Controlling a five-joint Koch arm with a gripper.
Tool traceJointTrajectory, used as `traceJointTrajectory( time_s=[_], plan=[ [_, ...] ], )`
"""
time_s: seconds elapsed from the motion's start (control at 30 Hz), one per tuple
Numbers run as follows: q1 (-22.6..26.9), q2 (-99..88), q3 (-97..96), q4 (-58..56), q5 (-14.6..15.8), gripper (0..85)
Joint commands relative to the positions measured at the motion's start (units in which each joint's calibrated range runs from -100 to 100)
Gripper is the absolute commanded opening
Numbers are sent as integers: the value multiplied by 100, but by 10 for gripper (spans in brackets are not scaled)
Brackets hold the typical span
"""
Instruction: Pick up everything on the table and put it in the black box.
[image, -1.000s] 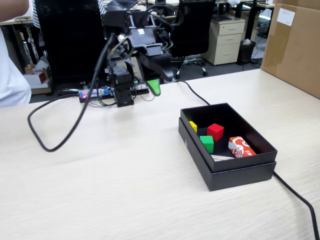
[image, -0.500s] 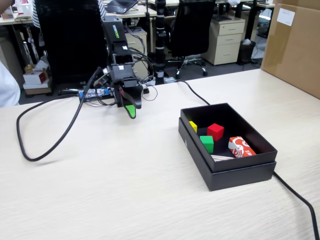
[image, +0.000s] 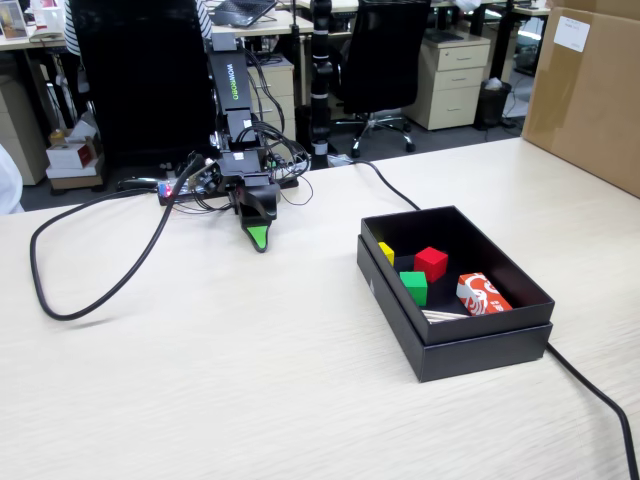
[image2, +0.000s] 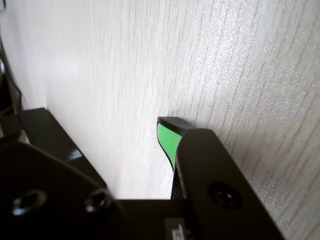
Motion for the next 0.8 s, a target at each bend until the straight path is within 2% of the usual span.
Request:
traceJointTrajectory(
  time_s=[0.0,0.77],
  plan=[
    [5,49,-130,-102,10,484],
    [5,60,-130,-102,-5,485]
  ],
)
